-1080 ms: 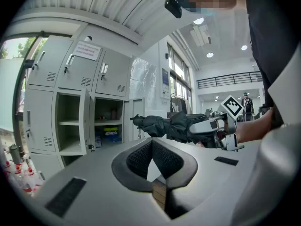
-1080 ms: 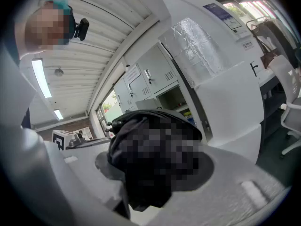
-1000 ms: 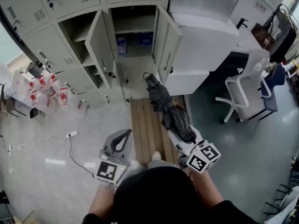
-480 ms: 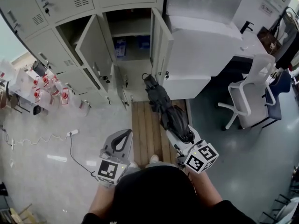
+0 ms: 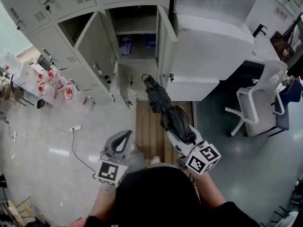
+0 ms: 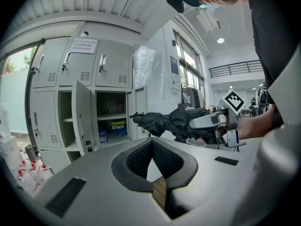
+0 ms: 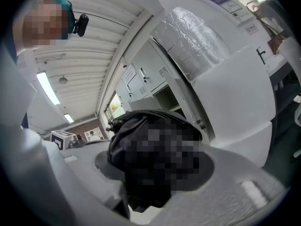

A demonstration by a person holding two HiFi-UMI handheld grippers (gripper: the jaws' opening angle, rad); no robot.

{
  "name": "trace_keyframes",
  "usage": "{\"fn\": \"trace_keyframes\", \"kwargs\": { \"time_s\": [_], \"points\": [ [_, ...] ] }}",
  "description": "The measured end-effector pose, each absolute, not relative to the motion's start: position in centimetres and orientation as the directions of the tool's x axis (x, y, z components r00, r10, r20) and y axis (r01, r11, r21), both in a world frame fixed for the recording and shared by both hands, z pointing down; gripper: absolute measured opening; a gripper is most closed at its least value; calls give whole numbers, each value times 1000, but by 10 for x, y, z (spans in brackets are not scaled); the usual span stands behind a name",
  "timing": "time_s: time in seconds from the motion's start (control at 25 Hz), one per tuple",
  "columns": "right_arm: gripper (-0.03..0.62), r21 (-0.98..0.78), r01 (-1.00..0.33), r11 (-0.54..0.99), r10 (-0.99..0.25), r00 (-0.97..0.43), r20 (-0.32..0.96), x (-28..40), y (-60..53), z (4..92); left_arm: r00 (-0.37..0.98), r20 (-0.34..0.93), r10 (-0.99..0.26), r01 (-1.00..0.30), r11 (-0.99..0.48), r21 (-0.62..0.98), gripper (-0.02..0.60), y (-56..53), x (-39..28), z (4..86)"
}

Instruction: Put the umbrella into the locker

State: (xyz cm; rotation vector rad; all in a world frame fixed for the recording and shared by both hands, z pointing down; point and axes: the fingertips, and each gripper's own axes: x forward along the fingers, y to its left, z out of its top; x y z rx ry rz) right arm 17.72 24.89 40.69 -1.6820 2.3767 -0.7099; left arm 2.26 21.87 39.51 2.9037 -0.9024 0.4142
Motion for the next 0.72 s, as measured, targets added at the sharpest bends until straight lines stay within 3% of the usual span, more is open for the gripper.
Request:
{"fn": "trace_keyframes", "kwargs": {
  "time_s": [0.72],
  "points": [
    [233,-487,-851,196,-911,-342,232,148,123,436,810,256,-528,-537,-843,-40,12,90,-8,415]
  ]
}}
